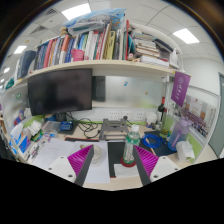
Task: Pour water
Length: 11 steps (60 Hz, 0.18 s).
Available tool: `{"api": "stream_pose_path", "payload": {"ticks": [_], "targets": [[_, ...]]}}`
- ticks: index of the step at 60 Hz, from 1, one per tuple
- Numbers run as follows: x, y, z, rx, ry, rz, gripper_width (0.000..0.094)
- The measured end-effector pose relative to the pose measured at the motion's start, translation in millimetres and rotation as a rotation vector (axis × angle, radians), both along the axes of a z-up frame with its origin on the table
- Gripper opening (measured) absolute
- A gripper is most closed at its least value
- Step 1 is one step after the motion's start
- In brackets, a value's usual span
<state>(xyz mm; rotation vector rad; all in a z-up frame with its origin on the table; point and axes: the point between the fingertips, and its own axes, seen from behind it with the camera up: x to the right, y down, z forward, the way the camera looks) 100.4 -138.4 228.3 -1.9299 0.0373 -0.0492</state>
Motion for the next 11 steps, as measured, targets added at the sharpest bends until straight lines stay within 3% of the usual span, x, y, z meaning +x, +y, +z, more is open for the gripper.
{"api": "stream_pose_path", "payload": {"ticks": [11], "targets": [[-3.7,-1.3,-2.4,0.0,0.022,-0.01,0.0796]]}}
